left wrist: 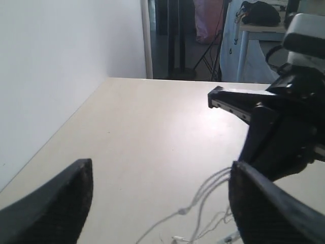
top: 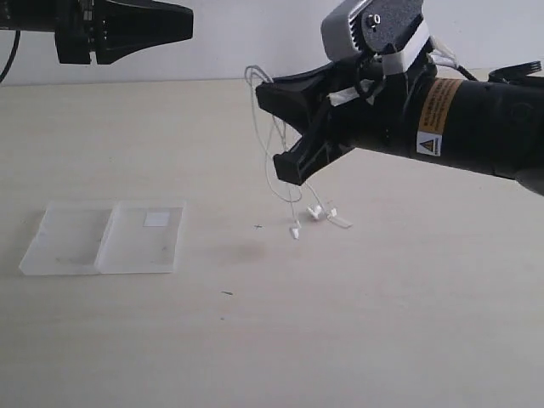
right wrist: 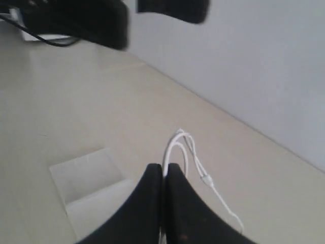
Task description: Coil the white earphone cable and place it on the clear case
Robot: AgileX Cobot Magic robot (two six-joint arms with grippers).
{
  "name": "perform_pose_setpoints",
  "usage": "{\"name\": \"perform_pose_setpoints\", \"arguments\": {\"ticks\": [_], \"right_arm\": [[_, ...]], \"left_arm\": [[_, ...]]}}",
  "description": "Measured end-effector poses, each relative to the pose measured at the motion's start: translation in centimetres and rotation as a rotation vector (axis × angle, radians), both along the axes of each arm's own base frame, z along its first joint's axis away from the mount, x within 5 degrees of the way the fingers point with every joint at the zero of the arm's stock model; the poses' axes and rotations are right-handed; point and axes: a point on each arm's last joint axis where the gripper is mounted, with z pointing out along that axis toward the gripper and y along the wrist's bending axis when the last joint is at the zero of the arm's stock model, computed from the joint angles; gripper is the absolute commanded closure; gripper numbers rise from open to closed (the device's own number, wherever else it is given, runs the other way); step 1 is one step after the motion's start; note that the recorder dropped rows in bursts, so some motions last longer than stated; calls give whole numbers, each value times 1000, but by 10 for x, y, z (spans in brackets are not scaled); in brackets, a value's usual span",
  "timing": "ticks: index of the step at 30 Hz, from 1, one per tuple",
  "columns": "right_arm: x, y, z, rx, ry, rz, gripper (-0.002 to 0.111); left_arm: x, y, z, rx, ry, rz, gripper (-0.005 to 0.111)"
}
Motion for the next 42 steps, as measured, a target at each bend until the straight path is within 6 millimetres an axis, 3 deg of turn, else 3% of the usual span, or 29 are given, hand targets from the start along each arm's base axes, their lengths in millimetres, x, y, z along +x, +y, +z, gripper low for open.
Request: {"name": "perform_pose_setpoints", "arguments": {"ticks": [4, 15, 20, 26, 33, 42], "right_arm": [[-6, 5, 8, 60, -53, 74, 108], [-3, 4, 18, 200, -38, 36, 108], [8, 4, 23, 172, 6, -43, 108], [21, 10, 46, 137, 35, -60, 108], [25, 8, 43, 86, 62, -109, 108], [38, 2, 57, 199, 107, -257, 108]], "left_arm": [[0, 0, 0, 0, 0, 0, 35], [0, 0, 0, 0, 0, 0, 35], [0, 0, 0, 0, 0, 0, 35], [0, 0, 0, 0, 0, 0, 35], [1, 0, 1, -16, 5, 7, 35], [3, 0, -2, -31, 34, 14, 35]]}}
